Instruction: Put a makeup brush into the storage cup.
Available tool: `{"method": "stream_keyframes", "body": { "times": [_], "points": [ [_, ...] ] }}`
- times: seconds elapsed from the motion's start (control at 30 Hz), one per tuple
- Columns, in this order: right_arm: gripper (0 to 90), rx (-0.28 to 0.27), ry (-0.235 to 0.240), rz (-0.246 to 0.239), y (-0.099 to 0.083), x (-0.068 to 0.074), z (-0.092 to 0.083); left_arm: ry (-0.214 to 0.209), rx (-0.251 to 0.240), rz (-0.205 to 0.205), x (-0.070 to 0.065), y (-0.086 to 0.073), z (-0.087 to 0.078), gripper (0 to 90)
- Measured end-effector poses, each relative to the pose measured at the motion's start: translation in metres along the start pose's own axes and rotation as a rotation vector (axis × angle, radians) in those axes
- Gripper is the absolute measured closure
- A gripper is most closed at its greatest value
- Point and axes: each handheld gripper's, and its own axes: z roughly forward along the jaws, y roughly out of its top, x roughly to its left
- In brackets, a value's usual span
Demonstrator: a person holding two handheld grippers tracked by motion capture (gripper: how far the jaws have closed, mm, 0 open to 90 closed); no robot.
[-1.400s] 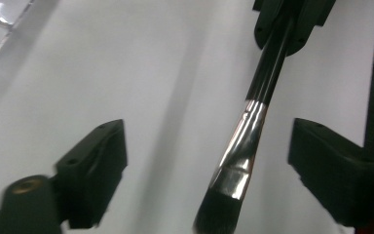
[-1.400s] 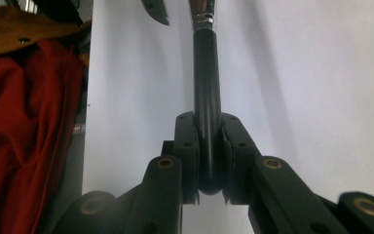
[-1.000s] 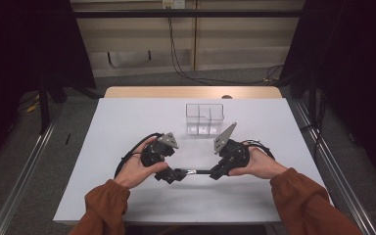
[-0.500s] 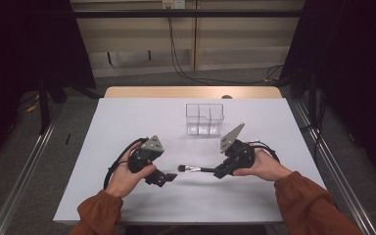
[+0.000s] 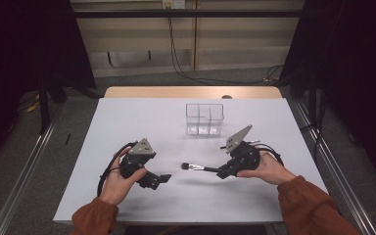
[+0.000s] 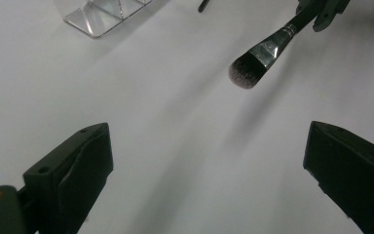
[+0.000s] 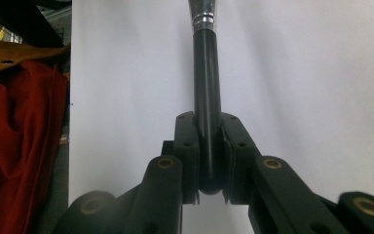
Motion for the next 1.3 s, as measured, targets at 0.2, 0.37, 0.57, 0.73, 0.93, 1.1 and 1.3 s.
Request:
{"method": "stream_keyframes", "body": {
  "times": [0.2, 0.37, 0.57, 0.73, 0.93, 1.1, 1.3],
  "points": [
    [79.7, -0.027, -0.015, 0.036, -0.009, -0.001, -0.001, 0.031, -0.071, -0.028, -0.001, -0.006, -0.01, 3.9],
    [79.8, -0.06, -0.042, 0.06, -0.016, 0.002, -0.001, 0.047, -0.083, -0.035, 0.0, -0.01, -0.012, 3.6],
    [79.8, -0.129, -0.093, 0.095, -0.025, 0.003, -0.001, 0.054, -0.075, -0.03, -0.002, -0.013, -0.01, 3.6],
    [79.8, -0.193, -0.132, 0.091, -0.028, 0.005, 0.0, 0.06, -0.091, -0.037, -0.003, -0.014, -0.01, 3.6],
    [79.8, -0.244, -0.147, 0.077, -0.033, 0.007, 0.002, 0.07, -0.111, -0.038, -0.004, -0.015, -0.01, 3.6],
    [79.8, -0.313, -0.163, 0.078, -0.038, 0.009, 0.005, 0.064, -0.106, -0.033, -0.005, -0.017, -0.009, 3.6],
    [79.8, -0.391, -0.202, 0.1, -0.043, 0.011, 0.002, 0.058, -0.127, -0.051, -0.005, -0.018, -0.008, 3.6]
  ]
}}
